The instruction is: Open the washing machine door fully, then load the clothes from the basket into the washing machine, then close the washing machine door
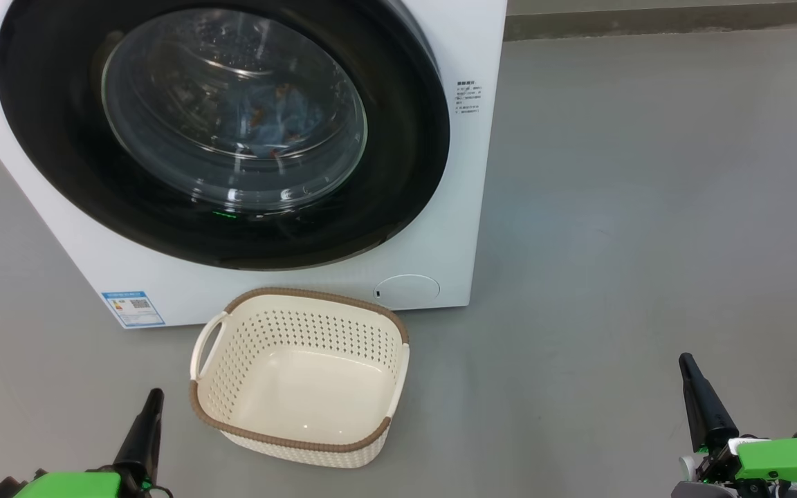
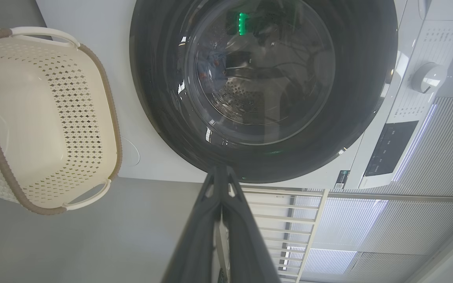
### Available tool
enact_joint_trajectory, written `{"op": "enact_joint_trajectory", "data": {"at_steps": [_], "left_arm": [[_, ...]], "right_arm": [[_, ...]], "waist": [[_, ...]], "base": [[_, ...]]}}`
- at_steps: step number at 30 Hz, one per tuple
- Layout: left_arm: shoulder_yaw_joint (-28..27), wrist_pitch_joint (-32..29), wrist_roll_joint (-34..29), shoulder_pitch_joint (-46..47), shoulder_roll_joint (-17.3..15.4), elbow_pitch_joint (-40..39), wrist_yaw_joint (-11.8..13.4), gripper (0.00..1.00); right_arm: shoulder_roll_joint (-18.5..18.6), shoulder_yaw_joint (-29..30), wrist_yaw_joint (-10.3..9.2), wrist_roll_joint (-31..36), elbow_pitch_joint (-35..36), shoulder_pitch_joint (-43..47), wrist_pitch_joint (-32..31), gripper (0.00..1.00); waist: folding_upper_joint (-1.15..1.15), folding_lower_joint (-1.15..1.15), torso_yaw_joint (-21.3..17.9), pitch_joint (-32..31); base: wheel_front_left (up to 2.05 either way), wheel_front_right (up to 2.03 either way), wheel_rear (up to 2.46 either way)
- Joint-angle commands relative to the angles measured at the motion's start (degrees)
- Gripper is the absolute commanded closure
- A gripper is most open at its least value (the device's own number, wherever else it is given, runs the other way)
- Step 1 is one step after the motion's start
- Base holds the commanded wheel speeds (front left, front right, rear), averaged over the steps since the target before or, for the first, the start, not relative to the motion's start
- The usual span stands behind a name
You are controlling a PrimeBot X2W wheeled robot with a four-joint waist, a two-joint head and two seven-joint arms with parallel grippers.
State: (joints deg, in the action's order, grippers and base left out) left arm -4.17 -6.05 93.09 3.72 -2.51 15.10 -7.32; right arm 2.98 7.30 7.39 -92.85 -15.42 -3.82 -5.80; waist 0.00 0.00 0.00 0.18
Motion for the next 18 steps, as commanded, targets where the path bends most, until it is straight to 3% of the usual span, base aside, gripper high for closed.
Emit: {"op": "enact_joint_trajectory", "data": {"at_steps": [1, 18], "left_arm": [[-1.96, -0.12, -0.6, 2.44, -0.68, -1.07, -0.17, 1.0], [-2.06, -0.21, -0.69, 2.45, -0.61, -1.07, -0.17, 1.0]], "right_arm": [[0.2, -1.15, 0.1, 0.38, 1.42, -2.33, -0.39, 1.0], [0.12, -1.05, 0.1, 0.47, 1.41, -2.34, -0.47, 1.0]], "waist": [[0.0, 0.0, 0.0, 0.0], [0.0, 0.0, 0.0, 0.0]], "base": [[0.0, 0.0, 0.0], [0.0, 0.0, 0.0]]}}
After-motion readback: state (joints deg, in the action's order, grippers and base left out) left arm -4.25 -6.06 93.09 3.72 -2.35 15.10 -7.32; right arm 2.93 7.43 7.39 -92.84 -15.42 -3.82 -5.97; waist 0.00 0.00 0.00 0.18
